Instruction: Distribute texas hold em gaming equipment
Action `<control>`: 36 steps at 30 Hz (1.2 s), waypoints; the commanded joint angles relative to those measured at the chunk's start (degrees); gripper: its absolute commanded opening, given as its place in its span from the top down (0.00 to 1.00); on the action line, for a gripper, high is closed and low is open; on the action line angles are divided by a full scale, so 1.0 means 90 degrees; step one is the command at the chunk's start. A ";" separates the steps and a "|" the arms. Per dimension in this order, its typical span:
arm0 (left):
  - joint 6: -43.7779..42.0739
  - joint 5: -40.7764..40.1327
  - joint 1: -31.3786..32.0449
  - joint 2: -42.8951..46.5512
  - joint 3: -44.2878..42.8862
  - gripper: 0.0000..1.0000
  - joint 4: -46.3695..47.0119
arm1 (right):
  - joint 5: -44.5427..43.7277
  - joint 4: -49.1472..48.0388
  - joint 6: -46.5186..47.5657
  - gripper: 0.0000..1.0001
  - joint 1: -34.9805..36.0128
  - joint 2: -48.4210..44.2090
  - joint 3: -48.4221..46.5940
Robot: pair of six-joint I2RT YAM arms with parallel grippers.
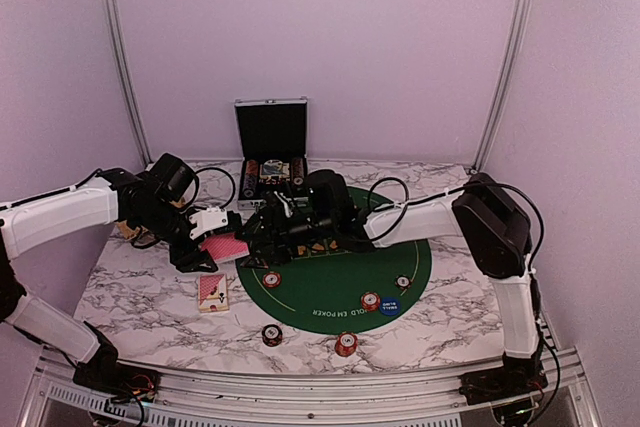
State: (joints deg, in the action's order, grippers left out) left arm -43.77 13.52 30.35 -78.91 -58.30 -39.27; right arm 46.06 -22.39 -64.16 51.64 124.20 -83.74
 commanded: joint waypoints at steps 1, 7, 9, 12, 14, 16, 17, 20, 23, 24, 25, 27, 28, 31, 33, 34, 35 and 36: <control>0.0034 0.0147 0.0017 0.0155 -0.0075 0.92 -0.0114 | 0.0095 -0.0308 -0.0126 0.24 0.0100 0.0246 -0.0421; 0.0032 0.0144 0.0018 0.0156 -0.0108 0.92 -0.0114 | 0.0130 -0.0373 -0.0222 0.27 0.0148 0.0486 -0.0664; 0.0032 0.0141 0.0018 0.0168 -0.0121 0.93 -0.0119 | 0.0136 -0.0402 -0.0260 0.30 0.0160 0.0559 -0.0726; 0.0039 0.0148 0.0026 0.0176 -0.0133 0.93 -0.0119 | 0.0150 -0.0493 -0.0350 0.35 0.0168 0.0653 -0.0809; 0.0045 0.0167 0.0026 0.0193 -0.0143 0.93 -0.0117 | 0.0150 -0.0608 -0.0454 0.41 0.0169 0.0721 -0.0845; 0.0060 0.0185 0.0026 0.0194 -0.0143 0.93 -0.0121 | 0.0155 -0.0699 -0.0536 0.48 0.0170 0.0801 -0.0891; 0.0054 0.0179 0.0026 0.0194 -0.0143 0.93 -0.0129 | 0.0149 -0.0751 -0.0570 0.51 0.0176 0.0824 -0.0903; 0.0053 0.0184 0.0026 0.0184 -0.0135 0.93 -0.0124 | 0.0144 -0.0848 -0.0660 0.63 0.0180 0.0877 -0.0933; 0.0066 0.0187 0.0026 0.0172 -0.0115 0.90 -0.0124 | 0.0131 -0.0857 -0.0677 0.77 0.0180 0.0888 -0.0925; 0.0085 0.0186 0.0026 0.0182 -0.0114 0.83 -0.0124 | 0.0122 -0.0852 -0.0669 0.81 0.0185 0.0889 -0.0920; 0.0103 0.0185 0.0026 0.0175 -0.0114 0.67 -0.0129 | 0.0118 -0.0834 -0.0665 0.85 0.0180 0.0883 -0.0915; 0.0145 0.0147 0.0026 0.0212 -0.0106 0.16 -0.0129 | 0.0095 -0.0762 -0.0609 0.93 0.0182 0.0867 -0.0907; 0.0184 0.0116 0.0026 0.0229 -0.0109 0.03 -0.0119 | 0.0076 -0.0712 -0.0563 0.95 0.0178 0.0860 -0.0910; 0.0278 -0.0043 0.0026 0.0332 -0.0098 0.01 -0.0138 | 0.0059 -0.0645 -0.0518 0.99 0.0181 0.0839 -0.0892; 0.0287 -0.0197 0.0026 0.0439 -0.0112 0.01 -0.0240 | 0.0067 -0.0637 -0.0502 1.00 0.0181 0.0803 -0.0851; 0.0276 -0.0288 0.0026 0.0488 -0.0148 0.01 -0.0320 | 0.0067 -0.0646 -0.0498 1.00 0.0181 0.0779 -0.0822; 0.0274 -0.0369 0.0026 0.0524 -0.0200 0.01 -0.0410 | 0.0059 -0.0651 -0.0491 1.00 0.0181 0.0744 -0.0793; 0.0260 -0.0438 0.0026 0.0569 -0.0260 0.01 -0.0511 | 0.0049 -0.0659 -0.0492 1.00 0.0181 0.0719 -0.0768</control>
State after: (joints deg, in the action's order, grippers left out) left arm -42.11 12.12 30.39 -76.38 -58.35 -40.01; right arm 46.85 -27.31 -69.67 52.88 131.81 -90.39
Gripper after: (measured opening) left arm 0.988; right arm 0.142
